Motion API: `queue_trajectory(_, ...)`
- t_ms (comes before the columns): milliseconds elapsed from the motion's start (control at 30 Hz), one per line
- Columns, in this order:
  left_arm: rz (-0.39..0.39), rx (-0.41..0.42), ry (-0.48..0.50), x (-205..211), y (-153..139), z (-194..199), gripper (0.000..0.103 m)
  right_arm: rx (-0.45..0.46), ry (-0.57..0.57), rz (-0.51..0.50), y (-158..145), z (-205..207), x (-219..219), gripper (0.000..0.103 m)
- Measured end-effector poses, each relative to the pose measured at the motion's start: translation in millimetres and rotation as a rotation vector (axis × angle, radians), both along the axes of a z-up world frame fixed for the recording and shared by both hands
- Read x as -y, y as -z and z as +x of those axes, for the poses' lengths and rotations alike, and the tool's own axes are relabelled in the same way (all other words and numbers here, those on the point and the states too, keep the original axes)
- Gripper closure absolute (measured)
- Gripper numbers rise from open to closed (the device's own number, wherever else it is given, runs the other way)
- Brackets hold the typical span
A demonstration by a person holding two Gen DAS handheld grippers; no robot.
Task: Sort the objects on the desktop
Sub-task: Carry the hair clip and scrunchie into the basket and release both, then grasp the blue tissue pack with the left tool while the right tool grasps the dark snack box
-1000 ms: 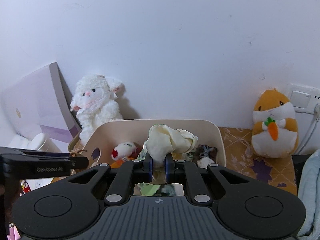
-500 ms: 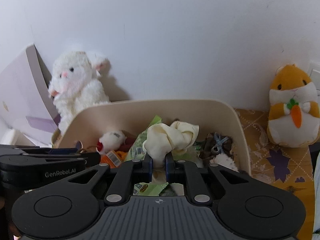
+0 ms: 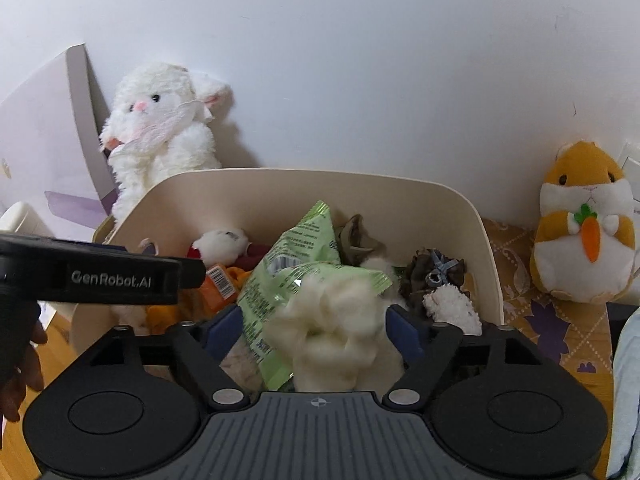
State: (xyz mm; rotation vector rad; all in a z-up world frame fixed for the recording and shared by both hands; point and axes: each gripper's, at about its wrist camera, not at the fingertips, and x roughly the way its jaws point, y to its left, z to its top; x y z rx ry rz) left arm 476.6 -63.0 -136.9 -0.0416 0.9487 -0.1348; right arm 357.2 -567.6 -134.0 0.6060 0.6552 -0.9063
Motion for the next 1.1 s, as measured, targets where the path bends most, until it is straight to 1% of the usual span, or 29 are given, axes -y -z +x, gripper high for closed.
queue_trajectory(100,0.017,0.026,0.018,-4.0,-5.9,-8.7,0.022,0.013,0.02,-0.06,-9.1,-5.7,-15.9,0.004)
queue_trajectory(267,0.044,0.045,0.025,-12.9,-10.4,-23.6,0.021,-0.001,0.039,-0.112,-16.8,-13.5,-38.5,0.001)
queue_trajectory(400,0.022,0.052,0.017,-23.9,-13.9,-38.7,0.021,0.021,0.108,-0.11,-15.2,-24.9,-58.1,0.0)
queue_trajectory(500,0.016,0.062,0.029,-30.0,-15.8,-54.0,0.021,0.041,0.163,-0.071,-3.3,-34.4,-77.5,0.0)
queue_trajectory(567,0.016,0.059,0.033,-34.5,-14.5,-65.1,0.021,0.044,0.195,-0.022,11.4,-36.7,-90.3,0.0)
queue_trajectory(700,0.008,0.062,0.02,-45.9,-8.8,-90.6,0.021,0.004,0.289,0.081,48.3,-33.1,-117.8,0.0)
queue_trajectory(767,0.017,0.061,0.031,-50.9,-3.2,-103.3,0.021,-0.005,0.342,0.154,67.3,-27.4,-128.2,0.0)
queue_trajectory(867,0.047,0.038,0.059,-54.7,9.5,-117.4,0.021,0.034,0.411,0.24,85.5,-21.2,-138.0,0.0)
queue_trajectory(933,0.065,0.01,0.072,-57.5,19.8,-124.1,0.021,0.043,0.421,0.259,90.1,-14.7,-140.6,0.0)
queue_trajectory(1100,0.074,-0.043,0.118,-63.1,40.0,-136.2,0.021,0.002,0.399,0.264,94.9,3.8,-136.2,0.0)
